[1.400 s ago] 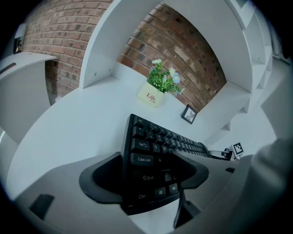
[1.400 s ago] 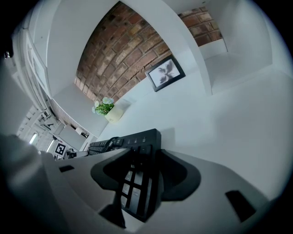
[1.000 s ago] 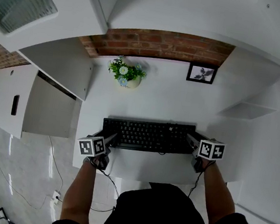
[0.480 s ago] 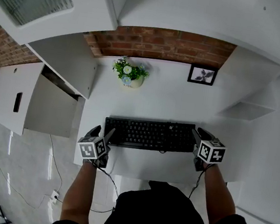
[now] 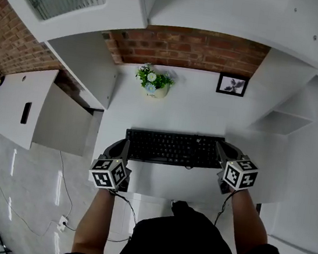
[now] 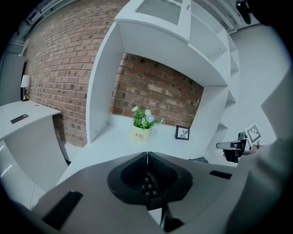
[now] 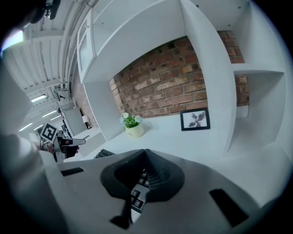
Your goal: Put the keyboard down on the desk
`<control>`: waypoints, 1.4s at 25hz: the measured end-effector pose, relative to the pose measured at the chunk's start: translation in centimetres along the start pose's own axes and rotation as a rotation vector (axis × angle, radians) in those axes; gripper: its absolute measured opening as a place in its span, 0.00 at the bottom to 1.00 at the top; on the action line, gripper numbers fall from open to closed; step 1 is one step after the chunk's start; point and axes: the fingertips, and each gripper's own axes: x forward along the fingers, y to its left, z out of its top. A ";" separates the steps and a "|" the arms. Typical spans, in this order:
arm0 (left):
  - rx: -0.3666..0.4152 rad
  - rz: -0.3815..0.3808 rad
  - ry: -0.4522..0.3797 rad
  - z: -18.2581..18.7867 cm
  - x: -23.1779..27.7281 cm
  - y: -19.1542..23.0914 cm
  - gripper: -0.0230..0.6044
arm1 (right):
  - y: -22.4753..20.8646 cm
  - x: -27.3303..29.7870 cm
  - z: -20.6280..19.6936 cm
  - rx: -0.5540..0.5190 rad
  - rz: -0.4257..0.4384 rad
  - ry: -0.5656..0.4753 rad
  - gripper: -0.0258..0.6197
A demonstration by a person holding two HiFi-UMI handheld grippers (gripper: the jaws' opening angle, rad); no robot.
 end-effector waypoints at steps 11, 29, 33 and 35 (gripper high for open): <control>0.095 -0.110 -0.112 1.1 -8.5 -4.9 0.07 | 9.1 -4.4 0.5 -0.058 0.079 -0.092 0.07; 0.127 -0.216 -0.133 -6.5 -26.1 -7.9 0.07 | 23.2 -19.9 -7.0 -0.080 0.067 -0.187 0.07; 0.131 -0.236 -0.154 -7.1 -28.2 -9.9 0.07 | 24.1 -23.1 -7.6 -0.099 0.061 -0.214 0.07; 0.129 -0.242 -0.160 -7.5 -29.0 -11.0 0.07 | 24.3 -24.7 -7.9 -0.104 0.062 -0.224 0.07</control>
